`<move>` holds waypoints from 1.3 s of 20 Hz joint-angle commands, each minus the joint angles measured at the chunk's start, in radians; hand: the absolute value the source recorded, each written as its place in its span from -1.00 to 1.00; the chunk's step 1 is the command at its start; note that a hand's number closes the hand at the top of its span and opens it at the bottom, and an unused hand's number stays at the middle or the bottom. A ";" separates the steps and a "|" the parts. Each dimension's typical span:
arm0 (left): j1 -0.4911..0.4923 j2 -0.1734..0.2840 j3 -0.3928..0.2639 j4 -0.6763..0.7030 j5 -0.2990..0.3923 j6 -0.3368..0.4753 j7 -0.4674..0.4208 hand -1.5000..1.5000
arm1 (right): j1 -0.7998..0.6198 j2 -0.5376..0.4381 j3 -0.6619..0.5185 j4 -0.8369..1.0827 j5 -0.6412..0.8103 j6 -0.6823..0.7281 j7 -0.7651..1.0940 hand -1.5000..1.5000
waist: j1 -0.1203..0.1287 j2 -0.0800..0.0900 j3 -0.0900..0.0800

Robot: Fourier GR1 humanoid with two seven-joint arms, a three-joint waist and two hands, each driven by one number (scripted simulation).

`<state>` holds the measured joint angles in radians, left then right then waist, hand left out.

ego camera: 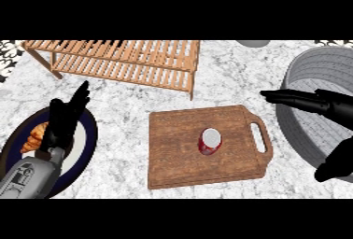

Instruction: Pick the can from the cutting board and place it in the basket

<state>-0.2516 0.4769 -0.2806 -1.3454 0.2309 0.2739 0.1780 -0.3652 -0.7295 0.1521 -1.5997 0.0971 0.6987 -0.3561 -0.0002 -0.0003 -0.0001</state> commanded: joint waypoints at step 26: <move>0.029 -0.164 0.211 0.040 -0.209 -0.164 -0.016 0.00 | 0.066 0.413 0.032 0.150 0.443 -0.172 -0.098 -1.00 | 0.000 0.001 0.000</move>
<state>-0.2128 0.3472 -0.0981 -1.3571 0.0497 0.1223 0.1982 -0.3293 -0.3469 0.1790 -1.4675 0.4868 0.5621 -0.4087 0.0025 0.0003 0.0000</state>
